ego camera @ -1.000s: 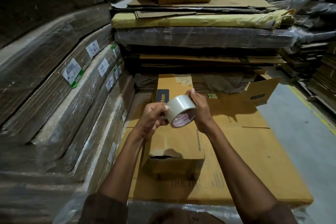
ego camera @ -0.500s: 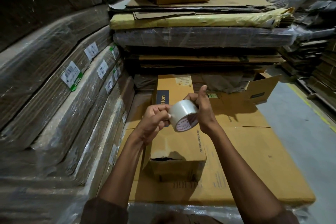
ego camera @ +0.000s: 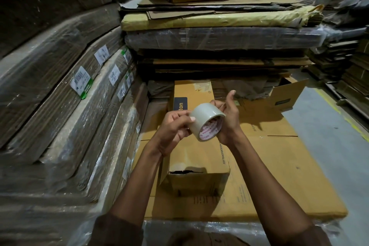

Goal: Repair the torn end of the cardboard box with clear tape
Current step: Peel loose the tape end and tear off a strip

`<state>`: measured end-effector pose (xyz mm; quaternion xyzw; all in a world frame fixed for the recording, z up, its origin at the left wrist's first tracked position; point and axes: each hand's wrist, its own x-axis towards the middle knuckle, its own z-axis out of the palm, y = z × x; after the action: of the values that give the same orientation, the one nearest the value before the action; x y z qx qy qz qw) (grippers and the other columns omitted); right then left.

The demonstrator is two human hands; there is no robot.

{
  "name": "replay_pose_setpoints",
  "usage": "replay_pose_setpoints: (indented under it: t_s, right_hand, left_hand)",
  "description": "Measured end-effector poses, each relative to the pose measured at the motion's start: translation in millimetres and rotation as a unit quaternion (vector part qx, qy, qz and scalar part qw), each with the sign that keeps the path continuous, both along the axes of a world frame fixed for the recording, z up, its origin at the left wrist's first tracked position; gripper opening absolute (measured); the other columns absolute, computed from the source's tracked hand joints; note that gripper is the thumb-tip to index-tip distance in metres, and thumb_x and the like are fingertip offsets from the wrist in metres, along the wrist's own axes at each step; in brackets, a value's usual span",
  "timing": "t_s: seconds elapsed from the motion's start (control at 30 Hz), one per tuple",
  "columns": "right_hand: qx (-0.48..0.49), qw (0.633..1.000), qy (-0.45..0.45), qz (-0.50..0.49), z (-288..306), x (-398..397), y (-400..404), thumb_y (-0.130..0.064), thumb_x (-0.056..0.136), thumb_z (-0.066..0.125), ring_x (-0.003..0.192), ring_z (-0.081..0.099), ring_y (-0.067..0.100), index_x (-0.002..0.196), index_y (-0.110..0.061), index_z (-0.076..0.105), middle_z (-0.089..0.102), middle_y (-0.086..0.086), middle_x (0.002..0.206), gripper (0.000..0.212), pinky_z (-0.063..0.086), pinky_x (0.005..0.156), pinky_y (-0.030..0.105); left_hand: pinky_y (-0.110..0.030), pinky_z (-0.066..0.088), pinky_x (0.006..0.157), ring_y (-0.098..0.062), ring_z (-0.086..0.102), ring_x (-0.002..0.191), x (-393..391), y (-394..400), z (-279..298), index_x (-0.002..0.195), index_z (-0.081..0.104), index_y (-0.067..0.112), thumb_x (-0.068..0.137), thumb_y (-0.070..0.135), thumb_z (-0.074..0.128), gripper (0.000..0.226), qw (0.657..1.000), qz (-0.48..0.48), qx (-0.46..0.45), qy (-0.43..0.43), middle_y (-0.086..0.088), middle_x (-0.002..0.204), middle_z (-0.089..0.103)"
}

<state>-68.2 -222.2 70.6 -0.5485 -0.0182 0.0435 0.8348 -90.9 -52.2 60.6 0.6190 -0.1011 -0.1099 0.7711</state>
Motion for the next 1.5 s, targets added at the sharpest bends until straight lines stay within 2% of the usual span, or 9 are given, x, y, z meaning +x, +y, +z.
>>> replay_pose_setpoints:
  t_s: [0.13,0.33,0.5,0.67,0.8,0.97,1.13,1.3,1.5]
  right_hand:
    - [-0.049,0.999,-0.016,0.007,0,1,4,-0.066,0.101,0.009,0.046,0.038,0.014,0.056,-0.01,0.048,0.042,0.0,0.05,0.082,0.029,0.048,0.026]
    - [-0.019,1.0,0.006,0.007,-4,-1,-1,-0.072,0.098,0.011,0.047,0.034,0.016,0.053,-0.01,0.05,0.039,0.001,0.049,0.085,0.028,0.049,0.027]
    - [0.015,0.999,0.028,-0.001,-6,-2,-5,-0.076,0.094,0.014,0.05,0.034,0.018,0.057,-0.009,0.043,0.04,0.001,0.049,0.082,0.028,0.052,0.028]
    - [0.064,0.996,0.061,-0.006,-6,-3,-6,-0.08,0.093,0.017,0.058,0.045,0.025,0.061,-0.008,0.047,0.046,0.009,0.06,0.084,0.038,0.057,0.029]
    - [0.115,0.987,0.115,-0.001,-4,-4,-3,-0.082,0.092,0.024,0.074,0.062,0.032,0.084,-0.004,0.063,0.063,0.019,0.082,0.087,0.05,0.071,0.038]
    - [0.132,0.98,0.148,0.012,-8,-1,2,-0.088,0.085,0.03,0.071,0.048,0.032,0.083,0.0,0.071,0.05,0.02,0.088,0.097,0.042,0.066,0.036]
    - [0.125,0.972,0.198,-0.008,-10,3,-1,-0.09,0.082,0.032,0.1,0.059,0.038,0.129,0.009,0.059,0.06,0.027,0.112,0.113,0.049,0.09,0.048]
    - [0.168,0.96,0.219,-0.039,-2,-3,0,-0.081,0.092,0.029,0.076,0.064,0.03,0.103,-0.001,0.068,0.068,0.017,0.083,0.089,0.051,0.074,0.037]
    - [0.233,0.939,0.248,-0.052,-1,2,-4,-0.067,0.1,0.027,0.062,0.062,0.027,0.089,-0.005,0.065,0.063,0.013,0.071,0.074,0.053,0.059,0.03]
  left_hand:
    - [-0.047,0.042,0.075,-0.029,0.05,0.085,-4,-12,9,0.072,0.055,0.012,0.076,0.028,0.065,0.019,0.996,0.079,0.011,0.045,-0.008,0.082,0.049]
    - [-0.044,0.041,0.073,-0.027,0.046,0.086,-7,-17,12,0.088,0.052,0.007,0.064,0.034,0.066,0.039,0.997,0.063,0.02,0.033,-0.012,0.088,0.045]
    - [-0.041,0.039,0.072,-0.027,0.038,0.08,-4,-16,8,0.073,0.051,0.006,0.062,0.024,0.061,0.024,0.999,0.033,0.032,0.007,-0.006,0.073,0.042]
    - [-0.04,0.047,0.072,-0.024,0.053,0.081,-9,-18,8,0.079,0.067,0.006,0.076,0.014,0.056,0.015,1.0,0.015,0.009,-0.012,-0.007,0.078,0.059]
    - [-0.034,0.051,0.069,-0.018,0.06,0.077,-13,-18,13,0.082,0.07,0.01,0.081,0.016,0.054,0.017,0.999,0.003,0.014,-0.036,-0.006,0.078,0.065]
    - [-0.052,0.032,0.071,-0.034,0.041,0.082,-10,-13,17,0.095,0.055,-0.021,0.073,0.028,0.059,0.053,0.999,-0.002,0.031,-0.043,-0.023,0.086,0.054]
    - [-0.042,0.044,0.075,-0.028,0.053,0.082,-14,-14,16,0.097,0.066,-0.008,0.067,0.026,0.058,0.046,0.999,0.001,0.025,-0.042,-0.019,0.085,0.06]
    - [-0.024,0.044,0.063,-0.011,0.054,0.069,-16,-18,12,0.083,0.067,0.003,0.076,0.01,0.049,0.021,0.998,-0.006,0.019,-0.053,-0.004,0.073,0.062]
    - [-0.014,0.043,0.061,-0.001,0.054,0.066,-22,-26,13,0.088,0.067,0.007,0.082,0.008,0.047,0.021,0.997,-0.011,0.019,-0.079,0.007,0.072,0.065]
